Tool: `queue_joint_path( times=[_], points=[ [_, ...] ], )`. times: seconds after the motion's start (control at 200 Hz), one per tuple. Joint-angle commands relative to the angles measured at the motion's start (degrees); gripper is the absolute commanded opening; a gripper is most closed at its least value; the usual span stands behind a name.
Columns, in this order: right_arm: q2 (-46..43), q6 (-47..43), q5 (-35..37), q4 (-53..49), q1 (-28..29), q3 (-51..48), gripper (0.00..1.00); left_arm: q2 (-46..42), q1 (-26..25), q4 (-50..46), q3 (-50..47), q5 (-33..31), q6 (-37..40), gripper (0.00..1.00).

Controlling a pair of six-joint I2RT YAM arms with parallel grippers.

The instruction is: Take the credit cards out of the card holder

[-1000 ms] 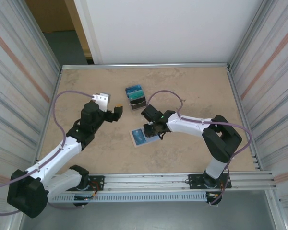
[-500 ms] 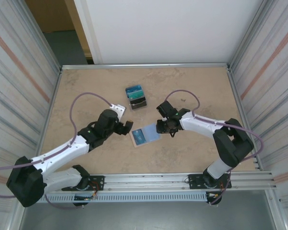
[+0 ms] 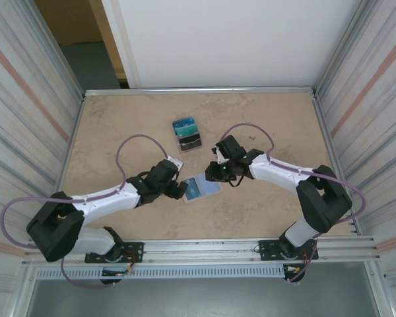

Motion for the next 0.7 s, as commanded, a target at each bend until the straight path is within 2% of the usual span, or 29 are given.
queue_joint_path(
  times=[0.0,0.316,0.697],
  points=[
    [2.68,1.04,-2.66,0.65,0.66,0.91,0.22,1.94,-0.23,1.7,-0.33,-0.73,-0.76,0.95],
    [8.43,1.55,-3.68,0.3,3.69,4.55,0.2,7.34,-0.23,4.32,0.78,-0.15,0.19,0.95],
    [11.81,5.11,-9.65,4.16,2.66,3.57,0.17,9.51,-0.23,4.07,0.46,-2.88,1.44,0.97]
  ],
)
